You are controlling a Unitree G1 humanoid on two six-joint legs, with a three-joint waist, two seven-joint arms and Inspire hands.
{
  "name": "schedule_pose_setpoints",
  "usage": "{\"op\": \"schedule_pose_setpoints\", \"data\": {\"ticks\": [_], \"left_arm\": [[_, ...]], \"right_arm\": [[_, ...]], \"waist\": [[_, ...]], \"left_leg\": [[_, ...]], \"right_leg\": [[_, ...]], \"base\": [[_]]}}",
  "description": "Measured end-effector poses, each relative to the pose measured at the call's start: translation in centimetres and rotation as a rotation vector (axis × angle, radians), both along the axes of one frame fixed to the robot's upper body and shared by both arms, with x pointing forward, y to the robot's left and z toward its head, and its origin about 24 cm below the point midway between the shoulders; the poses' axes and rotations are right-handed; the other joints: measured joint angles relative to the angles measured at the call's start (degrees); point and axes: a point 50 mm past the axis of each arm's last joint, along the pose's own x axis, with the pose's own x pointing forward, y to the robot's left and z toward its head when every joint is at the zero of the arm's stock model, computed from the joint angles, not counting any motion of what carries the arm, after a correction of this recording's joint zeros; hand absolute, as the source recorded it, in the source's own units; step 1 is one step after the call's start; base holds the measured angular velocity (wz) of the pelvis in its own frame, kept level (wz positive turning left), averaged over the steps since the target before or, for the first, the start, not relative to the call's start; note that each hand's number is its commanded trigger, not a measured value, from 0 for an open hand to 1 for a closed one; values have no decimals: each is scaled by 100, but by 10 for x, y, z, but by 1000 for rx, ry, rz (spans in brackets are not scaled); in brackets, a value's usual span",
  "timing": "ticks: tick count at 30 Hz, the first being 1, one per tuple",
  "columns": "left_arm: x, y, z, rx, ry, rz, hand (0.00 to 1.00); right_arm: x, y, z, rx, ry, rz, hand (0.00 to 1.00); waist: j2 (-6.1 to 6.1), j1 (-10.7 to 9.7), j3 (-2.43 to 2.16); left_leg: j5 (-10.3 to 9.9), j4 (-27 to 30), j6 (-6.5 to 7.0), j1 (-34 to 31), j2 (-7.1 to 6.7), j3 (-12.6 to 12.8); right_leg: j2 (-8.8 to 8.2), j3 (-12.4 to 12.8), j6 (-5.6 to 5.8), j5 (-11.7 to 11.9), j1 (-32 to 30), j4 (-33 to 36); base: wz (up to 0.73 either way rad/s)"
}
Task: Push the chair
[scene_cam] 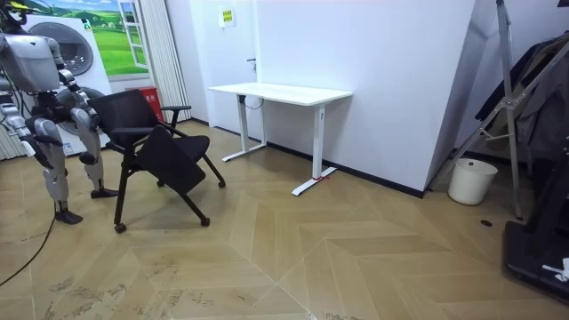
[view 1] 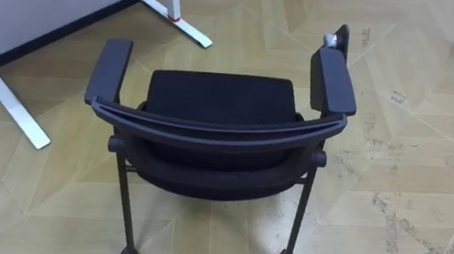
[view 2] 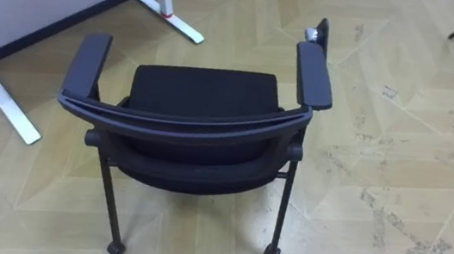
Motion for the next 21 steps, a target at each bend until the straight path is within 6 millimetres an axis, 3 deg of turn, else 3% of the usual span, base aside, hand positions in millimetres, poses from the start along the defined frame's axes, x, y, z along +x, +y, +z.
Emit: {"op": "schedule_pose_setpoints", "data": {"ticks": [21], "left_arm": [[-8, 3, 0, 23, 11, 49, 0]], "right_arm": [[-2, -8, 0, -83, 37, -45, 0]], "waist": [[-10, -9, 8]], "left_leg": [[0, -16, 0, 3, -5, 0]], "right_leg": [[3, 13, 2, -1, 1, -12]], "base": [[0]]}}
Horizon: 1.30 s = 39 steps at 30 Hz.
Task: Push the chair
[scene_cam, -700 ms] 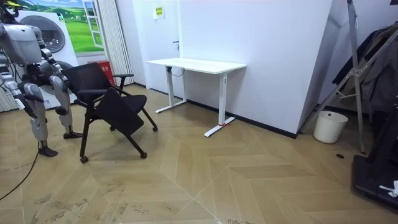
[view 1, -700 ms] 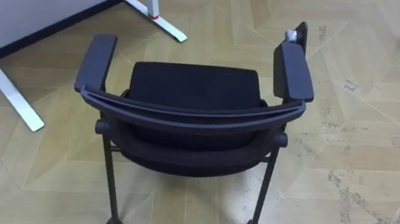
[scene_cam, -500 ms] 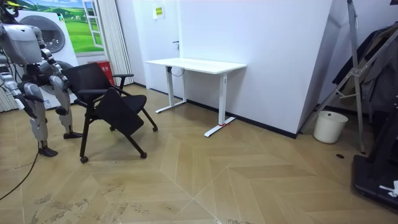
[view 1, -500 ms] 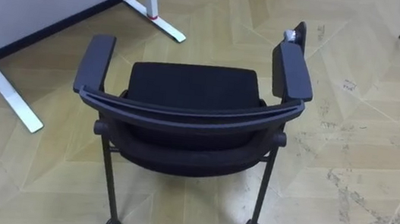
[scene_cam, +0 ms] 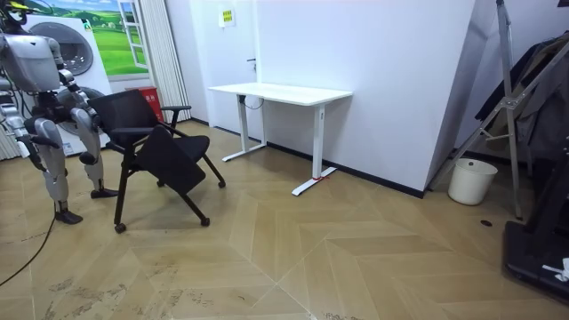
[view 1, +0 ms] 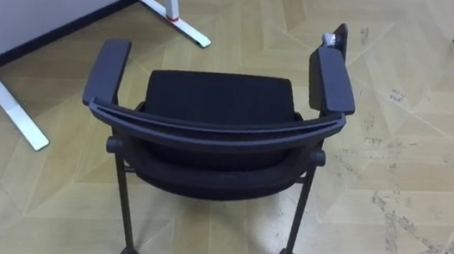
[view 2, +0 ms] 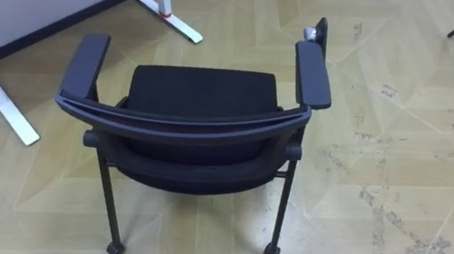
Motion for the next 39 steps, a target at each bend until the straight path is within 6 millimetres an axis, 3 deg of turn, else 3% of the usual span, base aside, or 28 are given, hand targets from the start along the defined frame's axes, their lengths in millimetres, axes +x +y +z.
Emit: {"op": "schedule_pose_setpoints", "data": {"ticks": [14, 23, 31, 39], "left_arm": [[4, 1, 1, -18, -25, 30, 0], [-11, 7, 2, -38, -41, 129, 0], [-13, 11, 5, -45, -80, 158, 0], [-17, 12, 8, -76, -130, 202, 0]], "right_arm": [[1, 0, 0, -2, -5, 24, 0], [4, 1, 0, 18, -5, 54, 0], [16, 3, 1, 37, -36, 100, 0], [14, 1, 0, 33, -9, 114, 0]], "waist": [[-12, 23, -10], [-77, 70, -20], [-173, 225, -8], [-152, 525, -1]], "left_leg": [[0, 2, 0, -10, -4, -1], [0, 10, 0, -8, -26, -107], [0, 109, 0, -125, -43, -327], [1, 270, 2, -294, -95, -602]], "right_leg": [[-1, -25, 2, -2, -2, -9], [-1, -129, 9, -6, 94, -84], [1, -352, 9, -6, 148, -71], [-7, -606, 12, -45, 213, -93]], "base": [[0], [6], [14], [19]]}}
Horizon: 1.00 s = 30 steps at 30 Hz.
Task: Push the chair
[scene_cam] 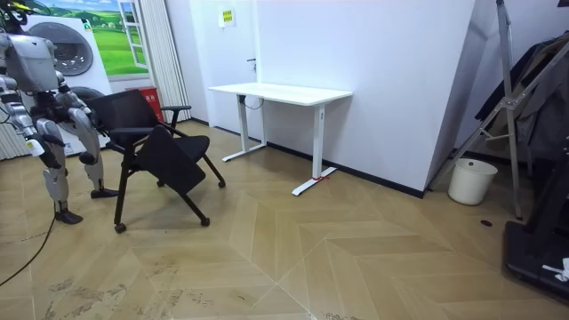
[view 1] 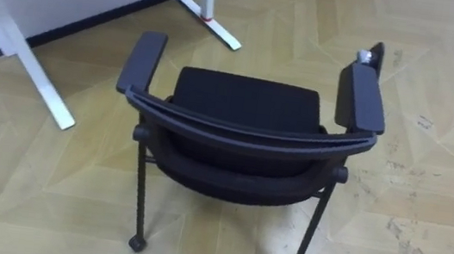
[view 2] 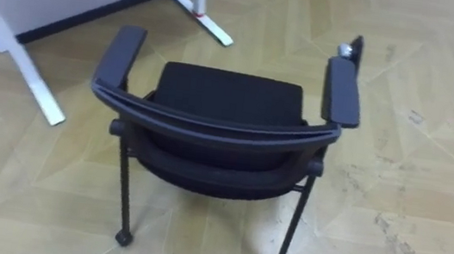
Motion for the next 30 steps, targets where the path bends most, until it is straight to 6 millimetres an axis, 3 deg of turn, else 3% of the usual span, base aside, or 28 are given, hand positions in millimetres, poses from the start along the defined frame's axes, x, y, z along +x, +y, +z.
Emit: {"op": "schedule_pose_setpoints", "data": {"ticks": [7, 11, 13, 15, 17, 20, 23, 25, 26, 28, 30], "left_arm": [[-25, 9, 2, -6, 14, 158, 0], [-53, 15, 1, 13, 91, 222, 0], [-71, 21, 3, 33, 132, 284, 0], [-77, 28, 6, 66, 142, 328, 0], [-71, 38, 11, 133, 113, 330, 0], [-47, 62, 27, 296, 23, 336, 0], [-7, 82, 55, 511, -119, 248, 0], [33, 90, 89, 691, -292, 151, 0], [43, 91, 99, 739, -344, 128, 0], [80, 93, 137, 914, -536, 72, 0], [101, 91, 168, 1049, -659, 18, 0]], "right_arm": [[8, 0, 1, -5, -14, 12, 0], [14, -8, 4, -33, -21, 49, 0], [19, -13, 6, -43, -35, 56, 0], [23, -16, 7, -50, -41, 59, 0], [28, -19, 9, -67, -50, 87, 0], [33, -29, 13, -117, -78, 90, 0], [31, -39, 17, -161, -92, 92, 0], [24, -46, 18, -186, -85, 92, 0], [23, -46, 18, -194, -81, 100, 0], [21, -47, 18, -199, -79, 90, 0], [18, -47, 17, -196, -70, 87, 0]], "waist": [[0, 246, -18], [52, 358, 4], [88, 515, 41], [139, 592, 58], [184, 636, 65], [291, 770, 61], [378, 766, 27], [434, 735, -12], [426, 739, -20], [450, 671, -9], [511, 571, -27]], "left_leg": [[0, 95, 0, -170, -44, -214], [-1, 119, 1, -182, -104, -342], [-11, 145, 18, -152, -117, -374], [-21, 231, 29, -193, -134, -440], [-22, 258, 32, -231, -145, -500], [-26, 321, 45, -296, -149, -534], [2, 345, 76, -334, -177, -582], [3, 387, 80, -362, -212, -641], [4, 385, 80, -360, -213, -641], [5, 383, 82, -358, -222, -639], [4, 386, 82, -353, -228, -638]], "right_leg": [[-1, -246, 9, -32, 7, -1], [-31, -393, 38, -50, 100, -1], [-38, -419, 38, -50, 172, 6], [-36, -469, 38, -50, 198, 23], [-29, -505, 39, -51, 204, 23], [-16, -513, 38, -63, 199, 19], [2, -381, 20, -92, 187, 20], [9, -278, 11, -96, 189, 26], [9, -257, 11, -96, 189, 31], [5, -223, 10, -95, 192, 30], [4, -204, 10, -95, 201, 19]], "base": [[18], [23], [10], [23], [19], [8], [11], [9], [4], [0], [0]]}}
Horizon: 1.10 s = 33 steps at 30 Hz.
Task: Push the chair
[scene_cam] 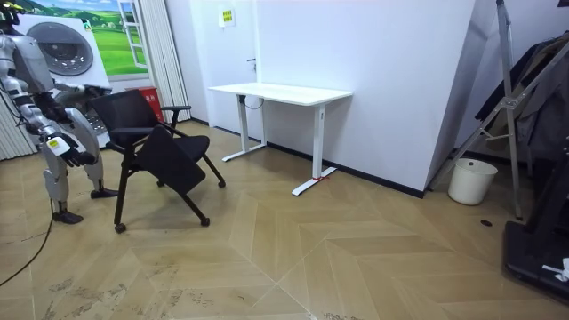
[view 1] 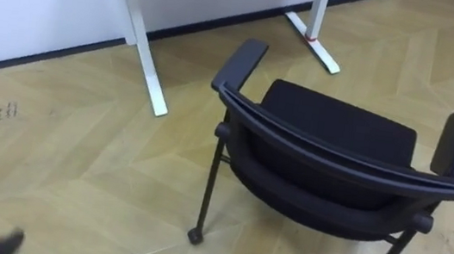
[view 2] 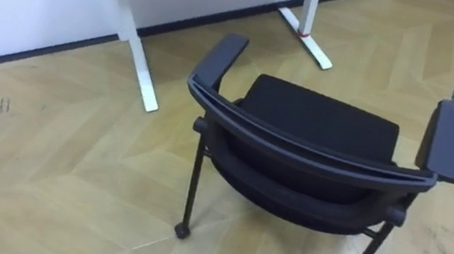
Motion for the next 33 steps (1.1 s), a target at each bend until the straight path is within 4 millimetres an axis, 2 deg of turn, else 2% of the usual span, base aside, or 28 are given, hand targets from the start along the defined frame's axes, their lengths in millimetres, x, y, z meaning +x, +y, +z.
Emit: {"op": "schedule_pose_setpoints", "data": {"ticks": [1, 3, 4, 7, 10, 15, 22, 28, 33], "left_arm": [[12, -5, 22, 118, -61, -46, 0], [26, -13, 46, 262, -138, -99, 0], [32, -19, 58, 353, -166, -128, 0], [39, -37, 77, 502, -231, -178, 0], [45, -59, 88, 625, -259, -278, 0], [49, -75, 90, 762, -247, -374, 0], [52, -92, 83, 814, -225, -450, 0], [53, -111, 75, 780, -232, -541, 0], [53, -121, 70, 761, -211, -601, 0]], "right_arm": [[-4, -1, -1, 0, 13, -6, 0], [-8, -2, -1, -5, 31, -19, 0], [-11, -4, -1, -9, 43, -24, 0], [-15, -4, -2, -11, 63, -32, 0], [-22, -5, -3, 2, 65, -72, 0], [-22, -5, -3, 3, 62, -85, 0], [-25, -5, -3, 14, 70, -80, 0], [-25, -4, -3, 33, 64, -76, 0], [-24, -3, -3, 39, 63, -64, 0]], "waist": [[-25, -80, 20], [26, -137, 13], [30, -187, 28], [66, -402, 28], [78, -474, 22], [96, -575, 20], [70, -697, 25], [56, -886, 17], [4, -963, -4]], "left_leg": [[0, -4, 0, -1, 0, 2], [0, -10, 0, 7, 0, 17], [0, -52, 0, 43, 0, 46], [0, -97, 0, 87, -1, 73], [0, -102, 0, 126, 0, 99], [0, -169, 0, 202, 7, 199], [0, -281, 1, 386, 15, 342], [0, -286, 1, 386, 15, 348], [0, -312, 1, 418, 16, 360]], "right_leg": [[-1, 16, 0, 0, -2, 0], [-2, 58, 0, 0, -6, -1], [-5, 108, -1, 1, -4, -14], [-18, 105, -1, 1, 10, -12], [-22, 201, -1, 1, 24, -12], [-43, 316, -1, 1, 15, -12], [-63, 485, 2, 0, 72, -31], [-62, 530, 3, 0, 57, -37], [-67, 623, 2, 0, 38, -34]], "base": [[0], [-5], [-11], [-5], [-5], [-11], [-11], [0], [-8]]}}
